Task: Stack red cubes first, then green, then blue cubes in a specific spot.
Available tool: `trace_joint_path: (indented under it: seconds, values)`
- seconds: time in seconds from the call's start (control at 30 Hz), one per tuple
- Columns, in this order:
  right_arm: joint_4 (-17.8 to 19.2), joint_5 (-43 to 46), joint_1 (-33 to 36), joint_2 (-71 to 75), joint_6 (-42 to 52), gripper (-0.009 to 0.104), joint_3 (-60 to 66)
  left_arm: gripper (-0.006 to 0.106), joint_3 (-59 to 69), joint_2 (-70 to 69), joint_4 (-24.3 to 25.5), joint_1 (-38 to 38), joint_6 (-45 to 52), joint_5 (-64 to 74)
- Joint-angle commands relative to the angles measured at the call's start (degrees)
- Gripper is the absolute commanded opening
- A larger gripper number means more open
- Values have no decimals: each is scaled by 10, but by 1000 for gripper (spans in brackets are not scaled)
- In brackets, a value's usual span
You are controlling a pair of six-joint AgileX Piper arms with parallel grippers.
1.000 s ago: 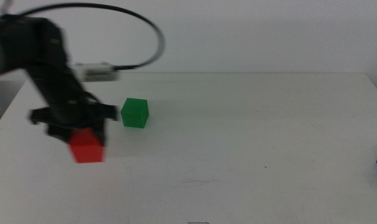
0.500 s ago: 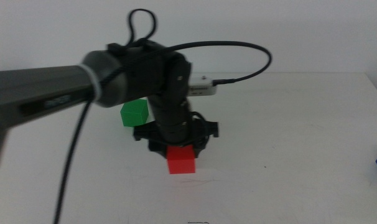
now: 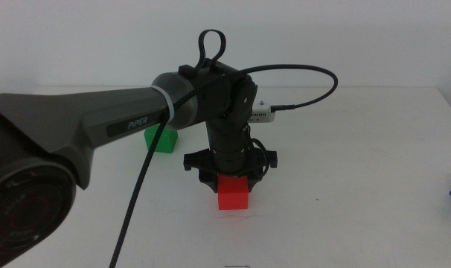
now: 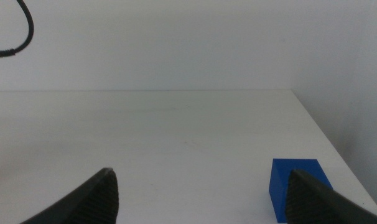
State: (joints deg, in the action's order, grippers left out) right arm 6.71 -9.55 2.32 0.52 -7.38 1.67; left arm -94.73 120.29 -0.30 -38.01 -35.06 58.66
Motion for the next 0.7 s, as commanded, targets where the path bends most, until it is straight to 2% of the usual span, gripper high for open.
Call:
trace_joint_path:
  seconds: [0.0,0.67]
  values:
    - [5,43,-4,13,8,94,-10,11,-18,-27,-5,-2,-6,-7]
    - [5,43,-4,13,8,94,-10,11,-18,-2,-9,-14,-19,-22]
